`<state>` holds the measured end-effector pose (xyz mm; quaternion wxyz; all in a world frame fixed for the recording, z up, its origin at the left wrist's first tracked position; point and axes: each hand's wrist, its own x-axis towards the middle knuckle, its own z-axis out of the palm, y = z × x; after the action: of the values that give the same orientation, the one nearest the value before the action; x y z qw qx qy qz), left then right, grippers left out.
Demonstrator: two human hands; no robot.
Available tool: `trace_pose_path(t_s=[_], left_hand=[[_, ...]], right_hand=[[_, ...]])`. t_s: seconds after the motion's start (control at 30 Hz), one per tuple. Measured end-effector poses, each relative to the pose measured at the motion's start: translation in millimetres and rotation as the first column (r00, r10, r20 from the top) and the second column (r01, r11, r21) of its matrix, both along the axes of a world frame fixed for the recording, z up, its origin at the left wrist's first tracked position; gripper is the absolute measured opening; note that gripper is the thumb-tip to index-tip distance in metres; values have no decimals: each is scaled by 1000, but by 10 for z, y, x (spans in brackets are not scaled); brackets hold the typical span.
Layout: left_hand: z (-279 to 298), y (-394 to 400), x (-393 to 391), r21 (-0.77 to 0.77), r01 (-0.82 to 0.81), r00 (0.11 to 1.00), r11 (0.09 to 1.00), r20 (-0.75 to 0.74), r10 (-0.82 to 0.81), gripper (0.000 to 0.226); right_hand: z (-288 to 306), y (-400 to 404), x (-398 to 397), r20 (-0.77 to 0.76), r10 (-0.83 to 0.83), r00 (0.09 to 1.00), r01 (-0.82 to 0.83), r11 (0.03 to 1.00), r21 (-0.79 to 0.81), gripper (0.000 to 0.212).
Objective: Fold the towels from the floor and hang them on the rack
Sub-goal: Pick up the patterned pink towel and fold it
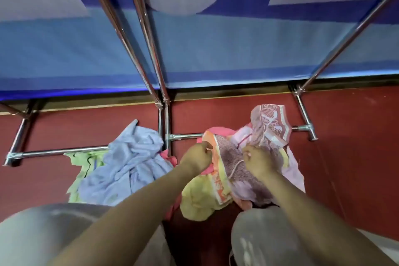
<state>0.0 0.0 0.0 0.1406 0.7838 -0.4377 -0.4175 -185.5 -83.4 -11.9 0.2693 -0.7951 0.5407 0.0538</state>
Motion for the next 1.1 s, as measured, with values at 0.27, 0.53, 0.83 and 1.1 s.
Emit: trace_pose_path(t_s=[0.27,0.53,0.83,1.1], left_hand=[[-824,-40,-421,51,-147,977,988,-148,153,36],[-1096,-106,-743,60,-183,931,981,-309,193,30],[-191,-141,-571,-120,-174,923,977,-366,119,33],[1389,63,-179,-502,-119,974,857,-227,1,23]], right_hand=[[-691,-237,-72,-380,414,827,-423,904,64,44],[-720,-315,-311,-206,398,894,-380,917,124,27],[323,-297,-102,163,222,961,-238,967,85,33],[1600,144,-190,565,-9,825,72,993,-89,10]])
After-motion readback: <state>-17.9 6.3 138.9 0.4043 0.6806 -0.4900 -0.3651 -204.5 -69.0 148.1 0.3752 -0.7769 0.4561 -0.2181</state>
